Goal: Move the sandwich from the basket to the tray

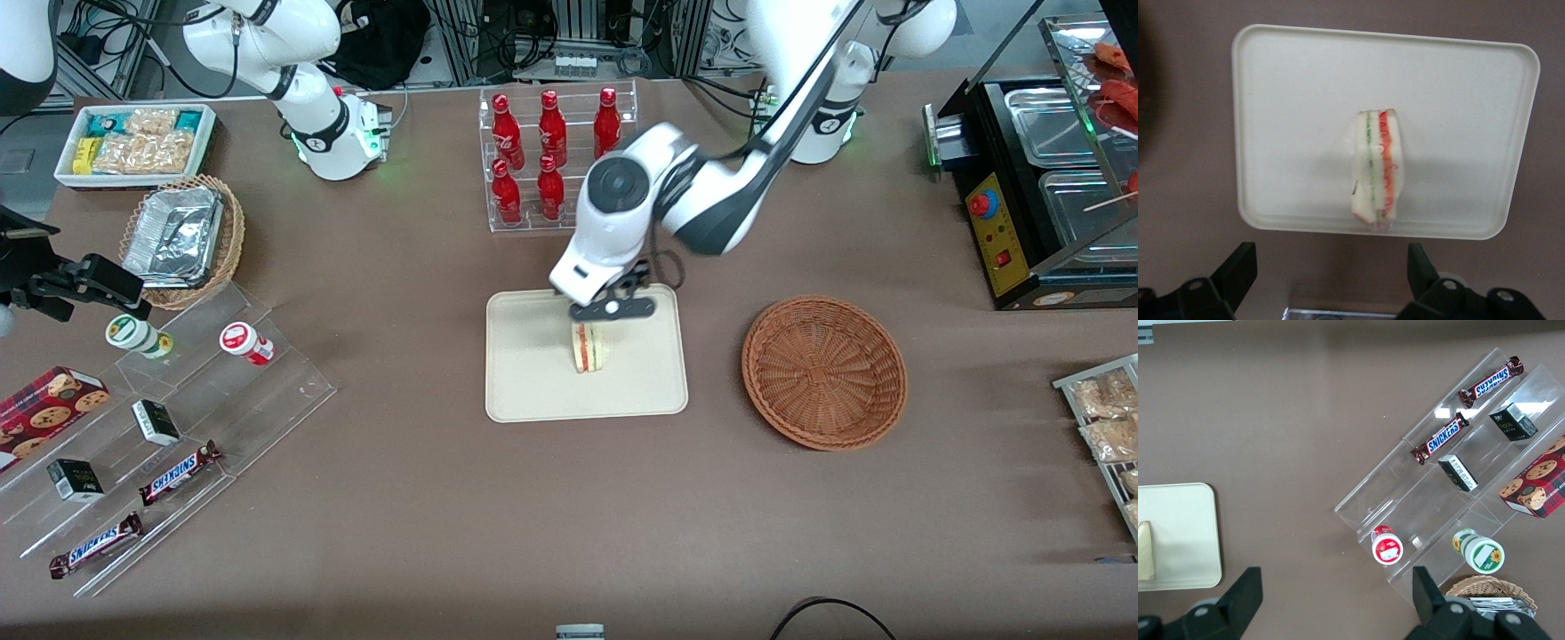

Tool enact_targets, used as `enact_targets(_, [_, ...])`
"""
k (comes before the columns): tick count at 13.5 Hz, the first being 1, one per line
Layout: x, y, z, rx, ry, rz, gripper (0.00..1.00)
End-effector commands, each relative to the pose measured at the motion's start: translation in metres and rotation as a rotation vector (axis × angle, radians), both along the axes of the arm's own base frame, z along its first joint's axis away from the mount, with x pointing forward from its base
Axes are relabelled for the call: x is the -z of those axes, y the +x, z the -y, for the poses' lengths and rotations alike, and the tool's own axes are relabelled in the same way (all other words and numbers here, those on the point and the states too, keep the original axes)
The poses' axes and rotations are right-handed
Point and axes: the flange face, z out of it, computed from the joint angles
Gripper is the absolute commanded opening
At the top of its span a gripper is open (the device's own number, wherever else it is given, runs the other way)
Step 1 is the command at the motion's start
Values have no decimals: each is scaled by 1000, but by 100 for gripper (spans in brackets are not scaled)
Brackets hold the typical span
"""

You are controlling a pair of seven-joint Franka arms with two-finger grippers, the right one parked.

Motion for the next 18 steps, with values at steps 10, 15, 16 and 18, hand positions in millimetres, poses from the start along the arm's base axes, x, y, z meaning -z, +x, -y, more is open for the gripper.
enact_targets(10, [-185,22,-285,-18,50,-92,100])
enact_targets(15, [-201,31,-341,2,51,-77,100])
enact_targets(16, [-205,32,-345,-3,61,-69,100])
enact_targets(18, [-211,35,-346,-6,62,-56,100])
